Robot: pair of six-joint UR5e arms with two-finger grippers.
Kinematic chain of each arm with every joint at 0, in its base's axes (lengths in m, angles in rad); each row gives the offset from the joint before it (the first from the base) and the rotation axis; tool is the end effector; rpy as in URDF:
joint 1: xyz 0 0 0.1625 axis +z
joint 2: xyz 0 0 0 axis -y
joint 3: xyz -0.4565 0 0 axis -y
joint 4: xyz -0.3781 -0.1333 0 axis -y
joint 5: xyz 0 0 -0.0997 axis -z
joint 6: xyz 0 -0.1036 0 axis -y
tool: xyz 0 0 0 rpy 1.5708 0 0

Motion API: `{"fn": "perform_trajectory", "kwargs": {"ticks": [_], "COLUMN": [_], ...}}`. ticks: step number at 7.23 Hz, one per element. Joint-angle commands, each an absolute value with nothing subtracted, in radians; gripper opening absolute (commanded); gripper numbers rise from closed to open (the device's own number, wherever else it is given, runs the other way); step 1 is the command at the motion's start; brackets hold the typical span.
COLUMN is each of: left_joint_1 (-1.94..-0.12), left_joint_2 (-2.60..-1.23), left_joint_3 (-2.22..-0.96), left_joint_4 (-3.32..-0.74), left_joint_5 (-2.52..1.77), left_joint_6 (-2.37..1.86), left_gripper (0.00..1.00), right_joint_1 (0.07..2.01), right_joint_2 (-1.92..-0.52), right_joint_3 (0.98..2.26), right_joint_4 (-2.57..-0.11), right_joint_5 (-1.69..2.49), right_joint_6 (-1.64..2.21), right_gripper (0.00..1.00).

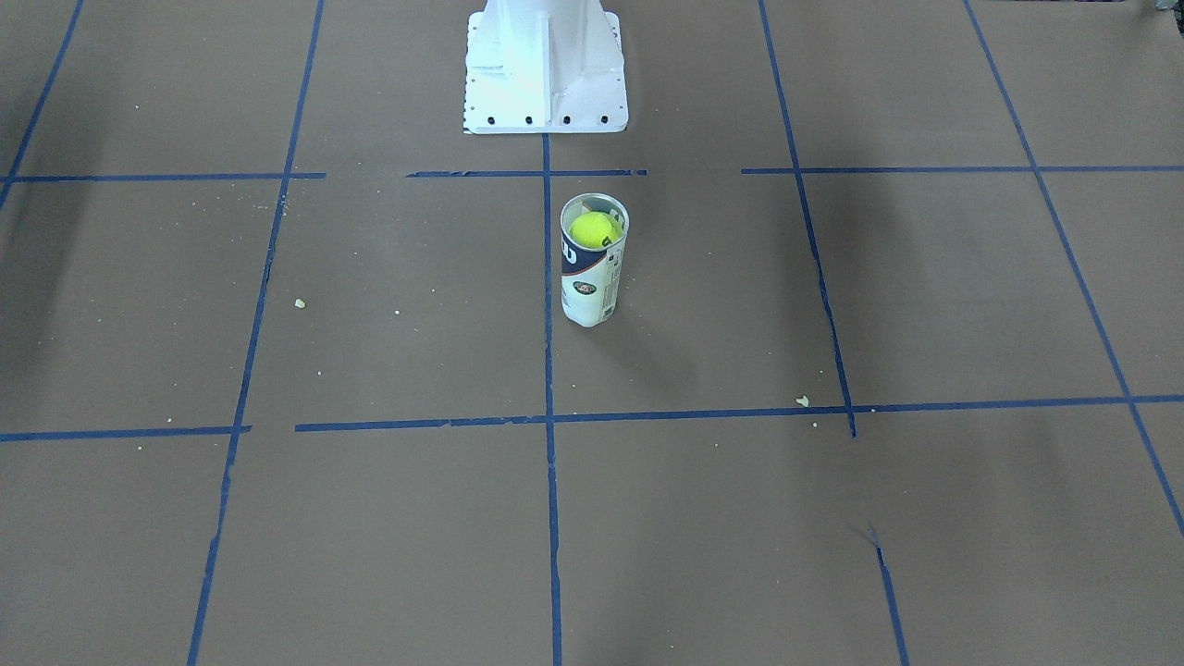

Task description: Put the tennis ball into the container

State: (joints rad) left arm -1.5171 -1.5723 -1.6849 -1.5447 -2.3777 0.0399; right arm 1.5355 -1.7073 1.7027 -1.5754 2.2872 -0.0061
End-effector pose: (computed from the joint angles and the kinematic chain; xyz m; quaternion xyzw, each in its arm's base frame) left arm -0.0325 -0.4844 0.6379 0.0384 0.3925 0.0605 0.9170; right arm 0.0506 -0.4170 0.6955 -0.0094 -0.3505 -0.0178 0.9364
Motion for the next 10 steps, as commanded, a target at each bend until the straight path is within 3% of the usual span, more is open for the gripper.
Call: {"fn": "perform_trajectory", "kwargs": {"ticks": [1,5,10], "left_joint_1": [-1.517,-1.519,-1.52], "left_joint_2": [-1.565,-1.5,-1.517], "left_joint_3": [-1.684,-1.692,-1.712], "left_joint_4": [-1.543,-1.554,-1.537], "left_joint_5": [-2.378,-2.378,-2.378], "left_joint_6": [0.04,0.105,0.106], "left_gripper": [1.0,1.0,1.0], "right_joint_1": [1.536,1.536,1.536], "right_joint_2": [-1.706,-1.707,-1.707], "right_joint_3": [1.703,1.703,1.703], "right_joint_4": [-1.575,-1.575,-1.575], "right_joint_5": [2.287,2.287,2.287], "right_joint_6": [-0.006,-0.006,-0.006], "right_gripper": [1.0,1.0,1.0]}}
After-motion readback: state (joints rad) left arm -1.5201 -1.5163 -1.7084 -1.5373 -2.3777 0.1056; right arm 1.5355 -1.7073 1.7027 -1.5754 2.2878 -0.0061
